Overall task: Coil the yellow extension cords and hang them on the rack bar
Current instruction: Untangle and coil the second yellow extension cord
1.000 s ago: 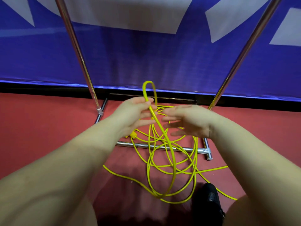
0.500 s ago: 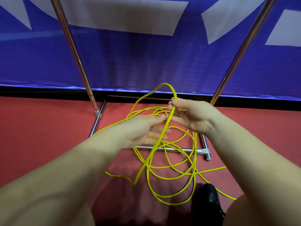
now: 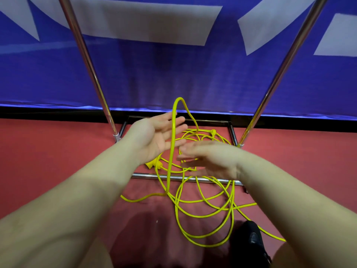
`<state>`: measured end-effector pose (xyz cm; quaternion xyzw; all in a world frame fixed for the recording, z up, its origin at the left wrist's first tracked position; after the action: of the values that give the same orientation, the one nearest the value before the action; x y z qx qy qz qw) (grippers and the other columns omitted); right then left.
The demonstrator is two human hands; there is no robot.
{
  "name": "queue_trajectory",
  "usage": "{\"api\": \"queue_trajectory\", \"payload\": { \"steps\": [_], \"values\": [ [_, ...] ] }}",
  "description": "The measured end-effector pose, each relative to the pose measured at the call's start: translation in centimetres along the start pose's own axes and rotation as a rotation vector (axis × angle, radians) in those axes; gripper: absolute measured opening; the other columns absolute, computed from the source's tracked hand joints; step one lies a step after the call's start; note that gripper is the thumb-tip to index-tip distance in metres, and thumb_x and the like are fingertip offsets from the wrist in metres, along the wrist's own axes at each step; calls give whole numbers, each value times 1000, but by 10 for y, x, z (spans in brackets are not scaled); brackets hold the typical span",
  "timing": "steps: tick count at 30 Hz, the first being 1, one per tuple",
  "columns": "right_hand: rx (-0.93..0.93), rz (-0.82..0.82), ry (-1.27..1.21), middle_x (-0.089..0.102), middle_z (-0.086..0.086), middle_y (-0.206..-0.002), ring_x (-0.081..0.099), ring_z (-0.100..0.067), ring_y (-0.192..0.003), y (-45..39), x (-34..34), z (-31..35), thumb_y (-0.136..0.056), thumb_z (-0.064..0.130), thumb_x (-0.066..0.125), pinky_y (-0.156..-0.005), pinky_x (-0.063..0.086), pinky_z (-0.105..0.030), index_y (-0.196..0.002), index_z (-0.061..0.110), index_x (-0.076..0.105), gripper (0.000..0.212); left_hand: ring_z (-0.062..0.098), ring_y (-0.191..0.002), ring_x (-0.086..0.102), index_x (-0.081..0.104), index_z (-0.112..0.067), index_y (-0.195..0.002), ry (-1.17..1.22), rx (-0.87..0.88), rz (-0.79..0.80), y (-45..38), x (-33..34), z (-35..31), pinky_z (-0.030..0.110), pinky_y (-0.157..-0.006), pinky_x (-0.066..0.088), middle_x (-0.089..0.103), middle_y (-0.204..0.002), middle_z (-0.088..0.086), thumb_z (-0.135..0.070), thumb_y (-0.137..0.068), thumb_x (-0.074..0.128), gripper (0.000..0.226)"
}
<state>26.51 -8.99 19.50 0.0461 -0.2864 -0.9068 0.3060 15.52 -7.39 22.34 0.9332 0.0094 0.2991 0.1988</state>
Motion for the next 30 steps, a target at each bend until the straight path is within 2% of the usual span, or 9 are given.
{"api": "queue_trajectory", "payload": {
  "steps": [3,7,11,14,16,19,24,26,30],
  "values": [
    [-41,81,96,66,3,-96,59,-12,-93,-2,19,-7,-89,16,59,-90,44,-31,-98,27,59,14,27,-92,67,53,-10,-107,142,41,-9,0,-2,-8,46,-78,52,68,-104,10,2,-93,33,27],
    [-113,80,69,65,12,-70,62,-5,-76,-5,29,-5,-88,10,60,-80,47,-25,-93,26,57,17,28,-90,68,53,-11,-114,209,38,28,1,2,-8,40,-76,53,66,-114,12,-3,-95,37,27],
    [-147,66,-5,65,5,-89,61,-11,-89,-7,33,-1,-88,14,60,-92,48,-33,-88,22,54,10,30,-99,65,54,-11,-116,265,65,85,4,11,-12,36,-82,51,63,-122,13,-6,-94,39,27],
    [-169,83,-113,69,2,-83,66,-14,-83,-5,34,8,-92,14,55,-79,53,-29,-87,19,50,9,29,-102,65,56,-11,-112,287,112,84,4,9,-23,36,-84,52,63,-121,13,-7,-94,41,24],
    [-211,7,-193,68,2,-74,68,-11,-69,-1,23,20,-92,12,54,-64,56,-26,-86,18,50,9,27,-104,63,55,-12,-113,171,129,39,1,4,-26,35,-85,50,62,-121,12,-10,-95,41,23],
    [-291,-217,-325,64,1,-75,66,-9,-60,5,-14,36,-93,14,52,-52,55,-23,-83,19,50,12,24,-108,60,56,-15,-115,-281,62,20,-1,3,-7,34,-91,46,62,-120,8,-19,-97,40,24],
    [-330,-473,-460,63,0,-83,66,-9,-66,15,-71,45,-98,17,46,-48,54,-20,-87,15,50,12,7,-97,58,59,-23,-102,-997,-38,252,8,23,47,26,-94,41,66,-104,-6,-24,-99,41,19],
    [-343,-452,-485,64,-2,-86,68,-10,-66,16,-76,46,-98,15,45,-50,55,-22,-91,12,51,9,2,-92,57,58,-16,-109,-1057,36,265,6,27,51,16,-86,42,67,-107,-1,-15,-98,45,17],
    [-384,-392,-370,65,-5,-101,67,-17,-90,19,-70,54,-95,20,52,-75,57,-32,-106,14,54,13,2,-80,59,54,-22,-92,-840,117,124,2,26,26,26,-77,48,64,-85,-7,-9,-98,41,20]
  ]
}}
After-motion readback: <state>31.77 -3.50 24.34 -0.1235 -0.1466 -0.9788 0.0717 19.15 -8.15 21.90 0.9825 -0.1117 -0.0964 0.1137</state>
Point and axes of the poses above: each hand's wrist, its own y-axis away from the middle knuckle, its own x-axis out of the palm, z = x × y, the point moved 8 cm from there along -y, towards the middle knuckle
